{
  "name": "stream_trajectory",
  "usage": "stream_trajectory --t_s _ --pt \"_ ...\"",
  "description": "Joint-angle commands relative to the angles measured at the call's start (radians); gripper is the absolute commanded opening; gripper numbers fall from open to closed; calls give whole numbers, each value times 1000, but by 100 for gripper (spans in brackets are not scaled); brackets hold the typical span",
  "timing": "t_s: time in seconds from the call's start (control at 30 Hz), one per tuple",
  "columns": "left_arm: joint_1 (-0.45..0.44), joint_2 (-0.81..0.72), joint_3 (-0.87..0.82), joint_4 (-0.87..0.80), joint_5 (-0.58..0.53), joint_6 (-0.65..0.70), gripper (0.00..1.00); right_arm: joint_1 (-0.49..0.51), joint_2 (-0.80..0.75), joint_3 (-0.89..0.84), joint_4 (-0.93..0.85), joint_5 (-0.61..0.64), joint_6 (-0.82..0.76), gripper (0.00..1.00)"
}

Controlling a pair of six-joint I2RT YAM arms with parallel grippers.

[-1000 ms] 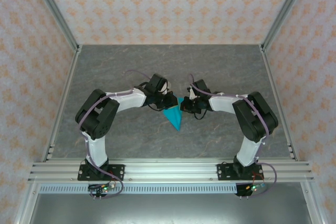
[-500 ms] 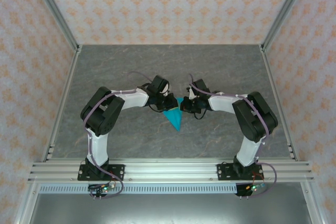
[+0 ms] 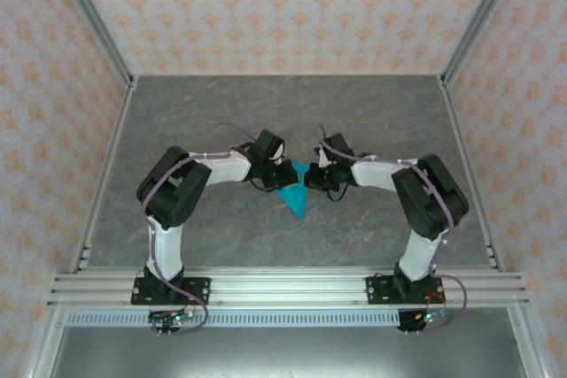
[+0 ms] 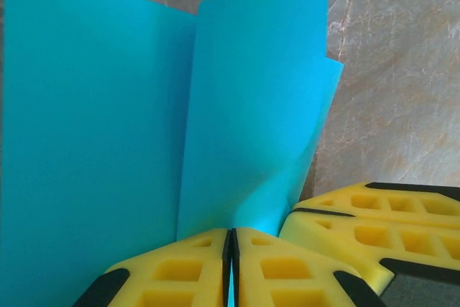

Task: Fold a paper plane with a square sheet of paper (fold left side to right side)
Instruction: Fourth fold the wing at the center of the table.

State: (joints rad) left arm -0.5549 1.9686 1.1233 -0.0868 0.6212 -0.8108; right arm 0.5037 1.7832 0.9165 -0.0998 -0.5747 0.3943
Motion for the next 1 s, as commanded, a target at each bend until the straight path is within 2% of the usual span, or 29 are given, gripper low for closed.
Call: stream_trajectory --t_s 0.0,0.27,0.37,0.43,0.6,0.73,0.97 --pt "-4 16 -30 -21 -29 9 13 3 26 10 -56 53 -17 8" --pt "-5 15 -47 -18 -37 8 13 1 -72 60 -106 80 -30 17" --pt "-8 16 -49 -15 -38 7 13 1 -138 61 -141 113 -36 26" --pt "-8 16 -49 -13 -40 6 13 2 -174 45 -152 109 -34 28" --pt "-10 13 -50 -11 -40 5 13 25 -246 -39 -88 -27 11 27" --pt "-10 9 -49 -15 -41 7 13 69 -268 -119 72 -183 106 23" --pt "-10 7 -45 -15 -41 8 13 139 -197 -134 118 -171 158 22"
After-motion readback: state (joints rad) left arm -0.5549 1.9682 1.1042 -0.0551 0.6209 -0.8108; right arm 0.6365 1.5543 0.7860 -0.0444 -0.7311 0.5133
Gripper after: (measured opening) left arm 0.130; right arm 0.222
